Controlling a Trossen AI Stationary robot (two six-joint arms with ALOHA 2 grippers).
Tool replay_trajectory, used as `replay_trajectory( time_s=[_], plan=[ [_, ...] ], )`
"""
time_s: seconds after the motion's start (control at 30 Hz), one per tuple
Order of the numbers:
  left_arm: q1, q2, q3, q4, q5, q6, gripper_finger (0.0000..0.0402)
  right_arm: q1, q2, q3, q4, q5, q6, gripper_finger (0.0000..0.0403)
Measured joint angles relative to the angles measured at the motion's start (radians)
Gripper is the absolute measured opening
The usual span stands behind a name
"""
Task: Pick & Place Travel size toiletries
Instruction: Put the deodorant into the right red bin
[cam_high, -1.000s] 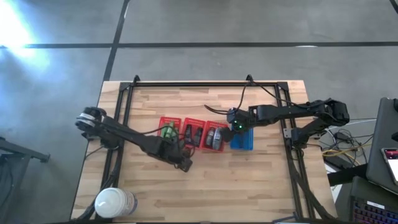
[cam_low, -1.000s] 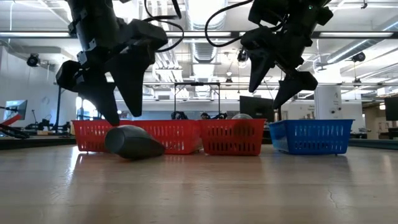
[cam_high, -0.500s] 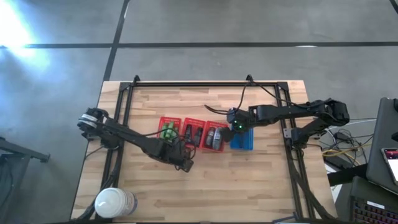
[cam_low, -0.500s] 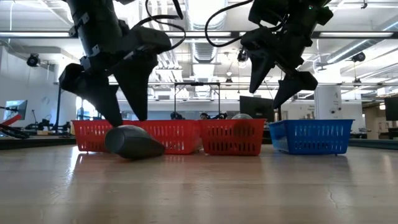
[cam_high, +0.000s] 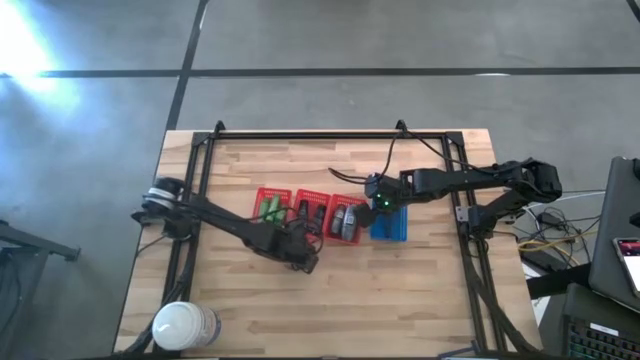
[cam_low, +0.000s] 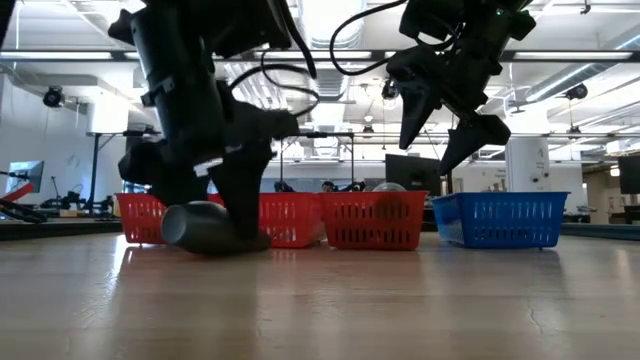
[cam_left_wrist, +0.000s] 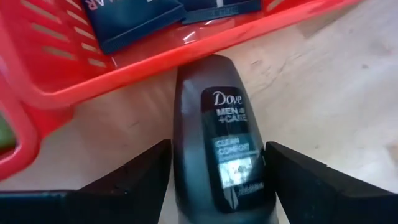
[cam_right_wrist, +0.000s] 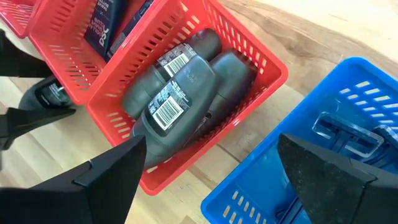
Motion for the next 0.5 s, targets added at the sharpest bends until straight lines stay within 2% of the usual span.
replay_trajectory(
  time_s=[0.3,0.5],
  plan=[
    [0.0,0.017,0.003,0.001,-0.002,0.088,0.026,0.0,0.0,0.0,0.0,0.0,0.0,0.0338],
    [0.0,0.018,0.003,0.0,0.001,0.143,0.023,0.0,0.0,0.0,0.0,0.0,0.0,0.033]
  ],
)
